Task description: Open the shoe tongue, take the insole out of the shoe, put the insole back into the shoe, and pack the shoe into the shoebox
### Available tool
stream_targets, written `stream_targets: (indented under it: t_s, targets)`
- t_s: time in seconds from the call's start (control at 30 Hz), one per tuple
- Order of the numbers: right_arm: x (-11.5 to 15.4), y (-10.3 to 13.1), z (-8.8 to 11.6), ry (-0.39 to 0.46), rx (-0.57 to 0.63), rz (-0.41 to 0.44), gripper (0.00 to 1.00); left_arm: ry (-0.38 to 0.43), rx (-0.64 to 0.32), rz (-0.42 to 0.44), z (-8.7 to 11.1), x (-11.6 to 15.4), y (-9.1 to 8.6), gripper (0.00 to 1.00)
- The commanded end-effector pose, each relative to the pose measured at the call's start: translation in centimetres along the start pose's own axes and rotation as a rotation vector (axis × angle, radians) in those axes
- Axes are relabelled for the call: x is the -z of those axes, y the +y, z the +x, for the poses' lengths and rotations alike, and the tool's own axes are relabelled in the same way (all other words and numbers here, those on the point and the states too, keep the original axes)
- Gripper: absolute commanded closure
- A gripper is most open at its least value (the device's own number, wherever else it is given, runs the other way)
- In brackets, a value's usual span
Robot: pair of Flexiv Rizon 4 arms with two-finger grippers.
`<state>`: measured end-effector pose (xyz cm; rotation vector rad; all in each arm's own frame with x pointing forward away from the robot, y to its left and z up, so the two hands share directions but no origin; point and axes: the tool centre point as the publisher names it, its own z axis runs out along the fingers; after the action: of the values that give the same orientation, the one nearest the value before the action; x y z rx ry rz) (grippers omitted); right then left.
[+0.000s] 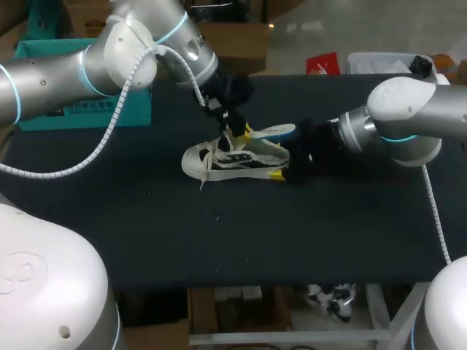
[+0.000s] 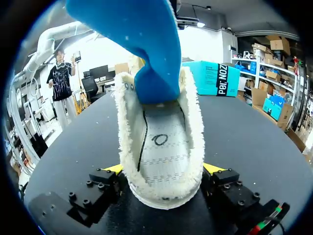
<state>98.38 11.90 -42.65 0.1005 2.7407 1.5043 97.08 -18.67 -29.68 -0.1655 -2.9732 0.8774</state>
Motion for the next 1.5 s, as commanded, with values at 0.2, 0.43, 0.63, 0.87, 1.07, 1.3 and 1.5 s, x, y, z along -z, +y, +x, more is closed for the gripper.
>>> stream_targets:
  t_s: [0.2, 0.43, 0.63, 0.87, 1.07, 1.3, 1.5]
  targets:
    - [-0.3, -0.4, -0.1, 0.002, 0.000, -0.001, 1.00, 0.158, -0.126, 0.275, 0.8, 4.4, -3.3, 1.00]
    - [1.2, -0.4, 0.7, -0.022, -0.006, 0.020, 0.60, 0.233, -0.235, 0.412, 1.5, 6.8, -6.7, 1.00]
    - [3.9, -0.8, 1.8, -0.061, -0.035, 0.049, 0.00, 0.299, -0.310, 0.499, 2.2, 8.1, -8.4, 1.00]
    - [6.6, 0.9, 2.2, -0.062, -0.054, 0.163, 0.00, 0.358, -0.363, 0.581, 2.9, 9.5, -8.3, 1.00]
    - [8.4, 4.3, 1.4, -0.041, -0.028, 0.314, 0.00, 0.413, -0.371, 0.633, 3.2, 11.3, -6.8, 1.00]
    - [8.2, 8.3, -0.1, -0.006, 0.007, 0.502, 0.00, 0.371, -0.347, 0.640, 4.7, 13.4, -4.4, 1.00]
    - [7.0, 10.2, -0.7, 0.013, 0.013, 0.618, 0.00, 0.322, -0.307, 0.635, 5.9, 14.7, -1.8, 1.00]
